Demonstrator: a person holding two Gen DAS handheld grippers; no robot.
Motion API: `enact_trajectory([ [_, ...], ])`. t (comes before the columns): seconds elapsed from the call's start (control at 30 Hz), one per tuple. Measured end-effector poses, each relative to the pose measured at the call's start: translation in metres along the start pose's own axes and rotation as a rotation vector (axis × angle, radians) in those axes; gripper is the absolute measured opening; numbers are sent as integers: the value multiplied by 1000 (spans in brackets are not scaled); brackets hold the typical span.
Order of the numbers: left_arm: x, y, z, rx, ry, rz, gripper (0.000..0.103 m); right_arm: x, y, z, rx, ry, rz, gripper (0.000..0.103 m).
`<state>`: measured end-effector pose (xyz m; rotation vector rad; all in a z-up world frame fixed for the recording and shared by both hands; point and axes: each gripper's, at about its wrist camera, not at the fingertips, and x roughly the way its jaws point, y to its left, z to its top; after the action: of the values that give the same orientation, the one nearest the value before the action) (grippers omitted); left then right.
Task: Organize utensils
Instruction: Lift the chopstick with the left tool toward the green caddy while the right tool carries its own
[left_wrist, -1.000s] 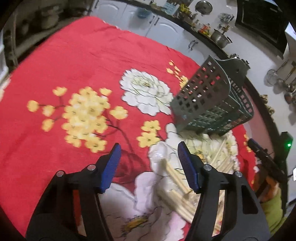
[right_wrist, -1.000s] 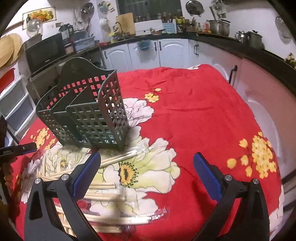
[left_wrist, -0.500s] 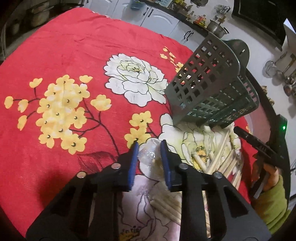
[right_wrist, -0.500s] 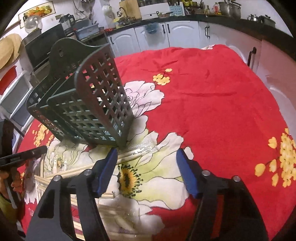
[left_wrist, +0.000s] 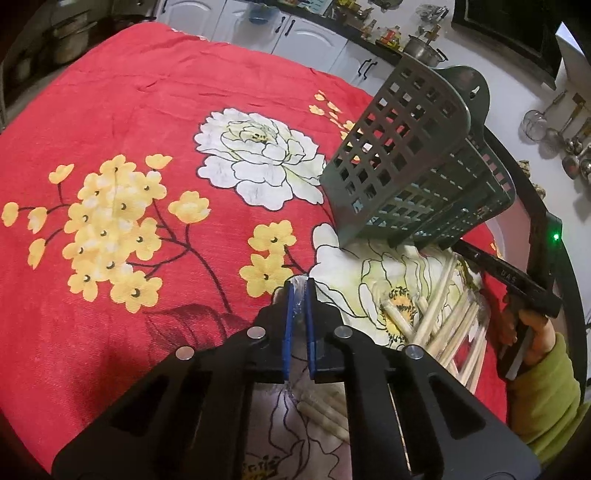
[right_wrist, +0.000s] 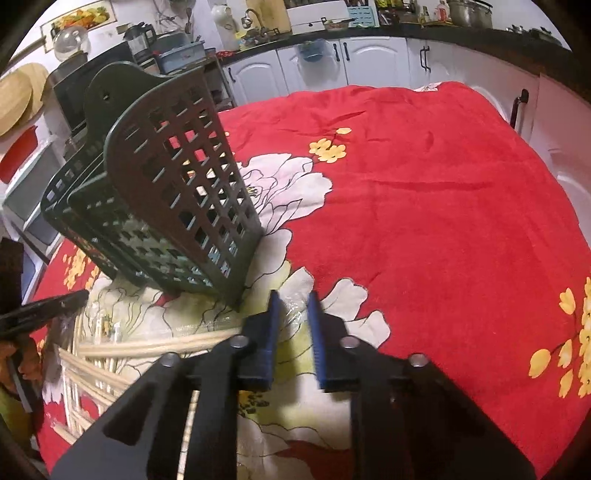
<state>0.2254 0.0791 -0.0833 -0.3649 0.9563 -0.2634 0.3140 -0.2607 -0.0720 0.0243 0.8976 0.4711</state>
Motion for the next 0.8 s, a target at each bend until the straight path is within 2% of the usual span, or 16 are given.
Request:
enact_trajectory([
  [0.3,-18,1,8,5,-54,-25,2,-47,-11,-5,57,-106,-4,5],
  [0.8,-75,-24,45,75,-254,-2,2,-141,17,2,-54,-298,-39,5],
])
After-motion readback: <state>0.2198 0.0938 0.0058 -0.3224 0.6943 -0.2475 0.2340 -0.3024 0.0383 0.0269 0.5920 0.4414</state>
